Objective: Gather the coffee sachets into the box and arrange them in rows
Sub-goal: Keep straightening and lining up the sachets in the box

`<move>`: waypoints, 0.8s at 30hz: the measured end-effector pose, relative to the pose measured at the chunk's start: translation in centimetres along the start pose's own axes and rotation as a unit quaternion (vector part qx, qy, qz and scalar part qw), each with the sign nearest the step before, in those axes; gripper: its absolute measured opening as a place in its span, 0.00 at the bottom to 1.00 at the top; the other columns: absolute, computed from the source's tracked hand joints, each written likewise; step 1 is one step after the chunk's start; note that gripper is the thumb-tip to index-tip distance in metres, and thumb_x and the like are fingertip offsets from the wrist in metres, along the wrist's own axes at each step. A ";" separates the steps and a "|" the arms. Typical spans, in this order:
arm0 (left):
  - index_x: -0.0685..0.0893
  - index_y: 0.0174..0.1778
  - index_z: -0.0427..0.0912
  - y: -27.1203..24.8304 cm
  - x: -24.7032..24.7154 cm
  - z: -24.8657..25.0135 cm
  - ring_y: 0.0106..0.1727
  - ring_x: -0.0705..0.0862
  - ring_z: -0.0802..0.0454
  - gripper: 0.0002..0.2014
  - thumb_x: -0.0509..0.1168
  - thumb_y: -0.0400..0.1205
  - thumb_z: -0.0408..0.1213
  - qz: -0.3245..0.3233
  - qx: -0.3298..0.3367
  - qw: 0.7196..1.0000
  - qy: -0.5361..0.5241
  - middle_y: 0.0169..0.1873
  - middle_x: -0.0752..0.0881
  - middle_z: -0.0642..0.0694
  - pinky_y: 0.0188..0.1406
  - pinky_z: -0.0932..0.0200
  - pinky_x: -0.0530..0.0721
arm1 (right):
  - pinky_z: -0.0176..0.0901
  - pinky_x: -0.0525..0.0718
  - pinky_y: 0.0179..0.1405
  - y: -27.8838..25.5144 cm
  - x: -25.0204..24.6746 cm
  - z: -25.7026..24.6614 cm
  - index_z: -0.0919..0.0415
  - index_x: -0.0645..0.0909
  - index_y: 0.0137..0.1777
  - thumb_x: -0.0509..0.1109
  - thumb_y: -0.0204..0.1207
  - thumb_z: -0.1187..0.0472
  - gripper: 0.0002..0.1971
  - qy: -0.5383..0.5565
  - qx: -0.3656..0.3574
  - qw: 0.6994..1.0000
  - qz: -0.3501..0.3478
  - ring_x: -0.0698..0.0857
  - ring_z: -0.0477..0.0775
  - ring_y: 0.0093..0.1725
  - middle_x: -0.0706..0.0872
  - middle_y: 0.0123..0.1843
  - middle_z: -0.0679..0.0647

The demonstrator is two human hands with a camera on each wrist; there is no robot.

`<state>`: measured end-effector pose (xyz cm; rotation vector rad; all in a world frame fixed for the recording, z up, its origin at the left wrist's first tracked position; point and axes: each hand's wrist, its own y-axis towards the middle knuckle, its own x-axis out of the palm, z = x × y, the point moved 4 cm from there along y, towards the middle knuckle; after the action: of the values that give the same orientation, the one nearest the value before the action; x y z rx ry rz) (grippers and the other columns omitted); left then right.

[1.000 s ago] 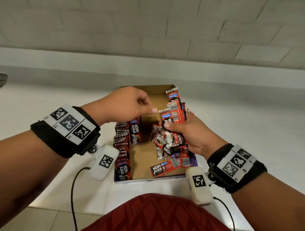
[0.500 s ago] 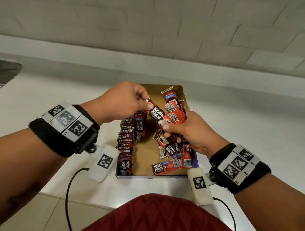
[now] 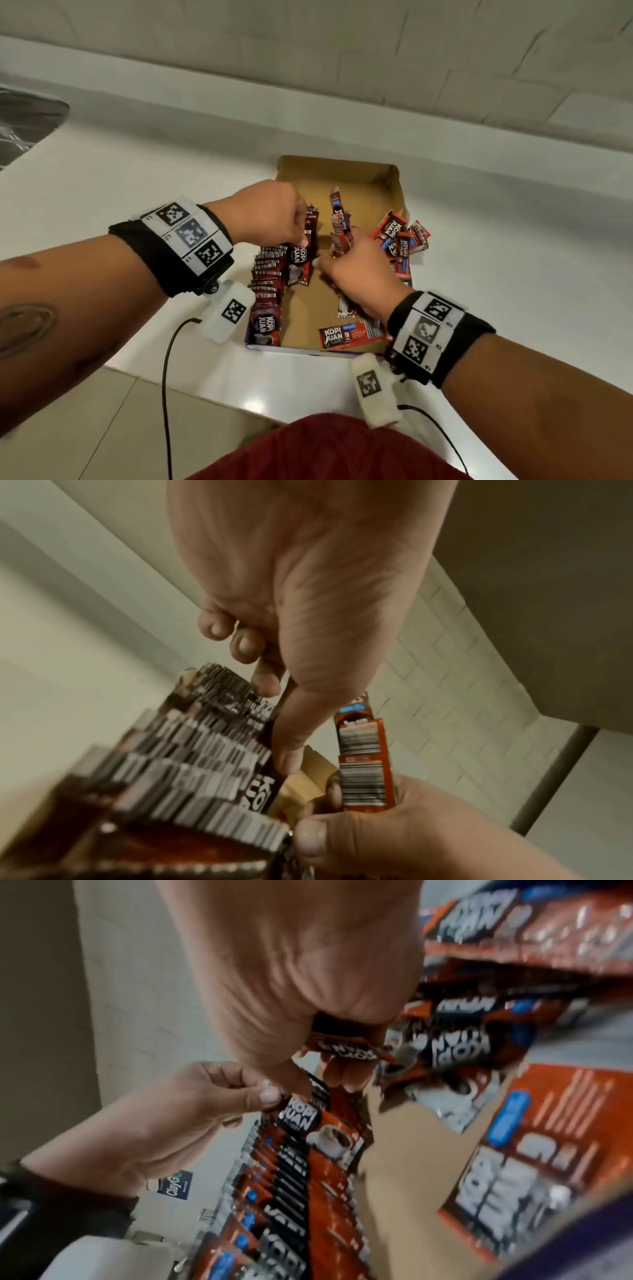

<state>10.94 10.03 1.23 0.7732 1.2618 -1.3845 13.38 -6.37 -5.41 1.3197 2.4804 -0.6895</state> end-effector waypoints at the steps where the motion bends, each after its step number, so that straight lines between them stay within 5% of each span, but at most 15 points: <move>1: 0.85 0.36 0.52 0.2 0.2 -0.1 0.36 0.80 0.60 0.11 0.78 0.75 0.52 0.000 -0.003 1.000 0.001 0.33 0.85 0.57 0.30 0.61 0.71 | 0.56 0.90 0.49 0.3 0.9 0.3 0.49 0.77 0.52 0.83 0.70 0.58 0.17 0.020 0.024 0.999 -0.007 0.88 0.54 0.44 0.88 0.46 0.48; 5: 0.84 0.36 0.53 0.7 0.5 -0.4 0.34 0.78 0.62 0.11 0.78 0.75 0.52 0.001 -0.007 1.000 0.009 0.32 0.84 0.57 0.28 0.60 0.69 | 0.69 0.91 0.55 1.1 3.5 1.2 0.48 0.81 0.55 0.84 0.57 0.59 0.25 0.086 0.068 0.994 -0.014 0.93 0.59 0.48 0.93 0.48 0.51; 9: 0.88 0.42 0.51 0.9 0.3 -0.7 0.35 0.78 0.63 0.09 0.78 0.76 0.51 0.005 -0.002 1.000 0.014 0.33 0.84 0.58 0.28 0.60 0.69 | 0.67 0.91 0.55 1.4 4.5 1.4 0.50 0.81 0.54 0.84 0.63 0.67 0.23 0.118 0.077 0.990 -0.002 0.93 0.60 0.49 0.93 0.48 0.54; 13: 0.91 0.44 0.51 0.7 -0.3 -1.1 0.37 0.79 0.63 0.05 0.77 0.77 0.46 0.019 -0.002 1.000 -0.009 0.33 0.83 0.61 0.30 0.62 0.71 | 0.68 0.92 0.55 1.7 5.3 1.6 0.47 0.81 0.57 0.84 0.55 0.59 0.28 0.125 0.076 0.989 0.016 0.93 0.59 0.49 0.94 0.47 0.51; 18: 0.90 0.45 0.52 0.2 -1.2 -2.1 0.46 0.83 0.56 0.04 0.76 0.78 0.46 0.042 -0.022 0.998 -0.041 0.39 0.85 0.60 0.35 0.62 0.74 | 0.62 0.92 0.55 1.9 4.9 1.8 0.47 0.82 0.56 0.85 0.63 0.66 0.25 0.112 0.069 0.991 0.032 0.92 0.55 0.51 0.93 0.50 0.48; 24: 0.90 0.46 0.52 0.0 -1.0 -2.1 0.40 0.81 0.62 0.05 0.76 0.79 0.46 0.043 -0.025 0.998 -0.047 0.37 0.85 0.59 0.33 0.63 0.73 | 0.64 0.92 0.54 2.1 5.0 1.7 0.49 0.82 0.58 0.84 0.65 0.65 0.24 0.101 0.059 0.992 0.044 0.92 0.58 0.49 0.93 0.48 0.49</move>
<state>10.79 12.30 1.70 0.7116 1.1741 -1.2998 12.34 -2.72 -9.58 1.6041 2.5520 -0.7235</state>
